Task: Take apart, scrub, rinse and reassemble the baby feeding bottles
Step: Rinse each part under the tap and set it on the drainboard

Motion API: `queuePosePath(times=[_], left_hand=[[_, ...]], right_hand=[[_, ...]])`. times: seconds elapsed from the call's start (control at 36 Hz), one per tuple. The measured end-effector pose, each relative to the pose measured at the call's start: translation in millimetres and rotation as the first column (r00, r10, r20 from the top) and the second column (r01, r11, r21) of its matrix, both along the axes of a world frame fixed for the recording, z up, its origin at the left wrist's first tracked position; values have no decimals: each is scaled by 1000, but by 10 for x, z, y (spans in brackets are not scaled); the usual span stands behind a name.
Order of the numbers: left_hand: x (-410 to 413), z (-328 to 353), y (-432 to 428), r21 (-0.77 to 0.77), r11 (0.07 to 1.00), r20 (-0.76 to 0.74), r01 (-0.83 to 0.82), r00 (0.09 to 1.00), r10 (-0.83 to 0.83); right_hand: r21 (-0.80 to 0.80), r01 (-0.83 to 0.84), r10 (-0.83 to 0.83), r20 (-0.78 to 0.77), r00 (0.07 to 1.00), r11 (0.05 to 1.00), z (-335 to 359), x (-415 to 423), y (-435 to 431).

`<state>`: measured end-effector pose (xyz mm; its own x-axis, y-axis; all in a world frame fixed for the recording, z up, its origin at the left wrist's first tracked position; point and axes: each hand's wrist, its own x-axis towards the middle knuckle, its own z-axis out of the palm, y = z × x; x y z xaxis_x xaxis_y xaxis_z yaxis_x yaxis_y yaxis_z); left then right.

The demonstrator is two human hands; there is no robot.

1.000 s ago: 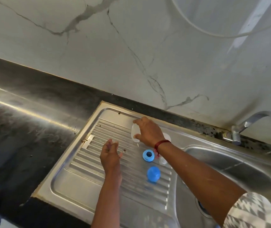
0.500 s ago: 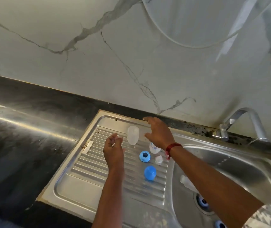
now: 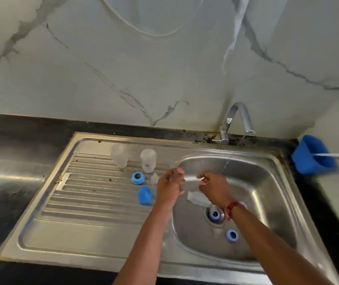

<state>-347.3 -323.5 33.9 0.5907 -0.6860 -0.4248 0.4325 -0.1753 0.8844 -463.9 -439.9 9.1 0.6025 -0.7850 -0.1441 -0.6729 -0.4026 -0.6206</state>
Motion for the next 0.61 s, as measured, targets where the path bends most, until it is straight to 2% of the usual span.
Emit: queuePosePath(times=[0.19,0.42,0.61], left_hand=[[-368,-263,-234,115,991,-58,63,997,-57],[-567,-493,-489,244,968,-22,61,998,-57],[-683,-712,-612,327,943,16,58,998,-67]], right_hand=[[151,-14,43,-192,980,988,-445,-569,-268],[226,61,-4,-244,970,972,-783,-887,-599],[236,65,6,-286,958,970,-1030,-805,-801]])
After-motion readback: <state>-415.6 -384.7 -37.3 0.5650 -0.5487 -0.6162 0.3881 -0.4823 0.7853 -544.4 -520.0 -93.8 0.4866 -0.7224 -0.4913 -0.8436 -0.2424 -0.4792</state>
